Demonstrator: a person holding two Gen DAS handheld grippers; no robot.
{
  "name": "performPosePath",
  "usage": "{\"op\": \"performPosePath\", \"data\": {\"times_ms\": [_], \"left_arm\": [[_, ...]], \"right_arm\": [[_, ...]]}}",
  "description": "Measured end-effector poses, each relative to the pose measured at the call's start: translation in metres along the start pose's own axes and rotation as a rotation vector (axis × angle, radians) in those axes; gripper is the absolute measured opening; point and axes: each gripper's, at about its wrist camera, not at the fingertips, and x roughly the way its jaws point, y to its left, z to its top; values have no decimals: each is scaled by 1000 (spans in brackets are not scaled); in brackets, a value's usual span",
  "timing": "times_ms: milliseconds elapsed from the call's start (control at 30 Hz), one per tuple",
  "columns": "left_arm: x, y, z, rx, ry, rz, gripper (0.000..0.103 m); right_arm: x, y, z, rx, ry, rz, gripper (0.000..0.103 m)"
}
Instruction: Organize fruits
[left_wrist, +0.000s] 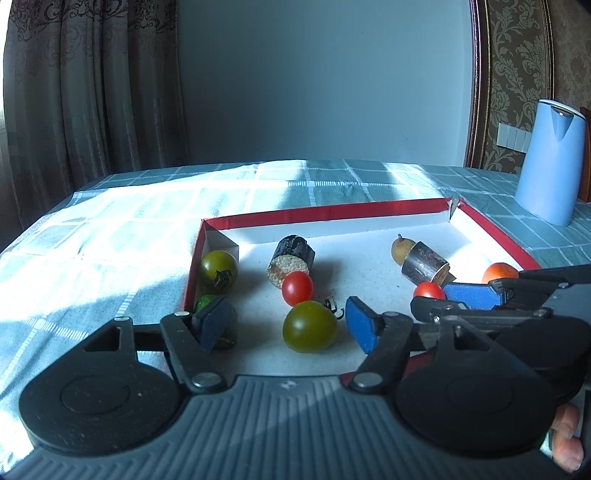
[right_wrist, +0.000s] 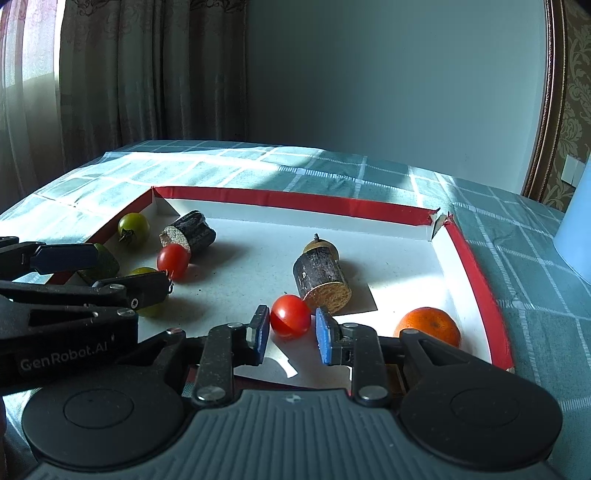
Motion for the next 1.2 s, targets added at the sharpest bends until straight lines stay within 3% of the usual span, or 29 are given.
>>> {"op": "performPosePath", "data": {"times_ms": [33, 100, 167, 200, 300, 333, 400, 733, 1200], "left_arm": [[-1, 0, 0, 0, -2, -1, 73], [-4, 1, -2, -5, -11, 10, 86], [-9, 1, -3, -5, -27, 10, 89], [-12, 1, -4, -2, -31, 8, 90], [-18, 3, -7, -18, -29, 4, 90], [-20, 5, -8, -27, -26, -5, 91], [-24, 7, -10, -41, -24, -18, 95], [-38, 5, -21, -43, -21, -28, 99], [-45, -1, -27, -19, -32, -26, 103]], "right_arm": [[-2, -1, -1, 6, -1, -1, 27], [-6, -4, -3, 20, -4, -1, 28], [-11, -7, -5, 34, -14, -3, 30], [-13, -9, -5, 38, -17, -3, 34], [-25, -13, -10, 65, -38, -15, 59], [-29, -14, -11, 67, -49, -17, 61], [-40, -16, -12, 75, -78, -19, 61], [-64, -22, -27, 119, -91, -12, 72], [-70, -25, -43, 161, -67, -13, 73]]}}
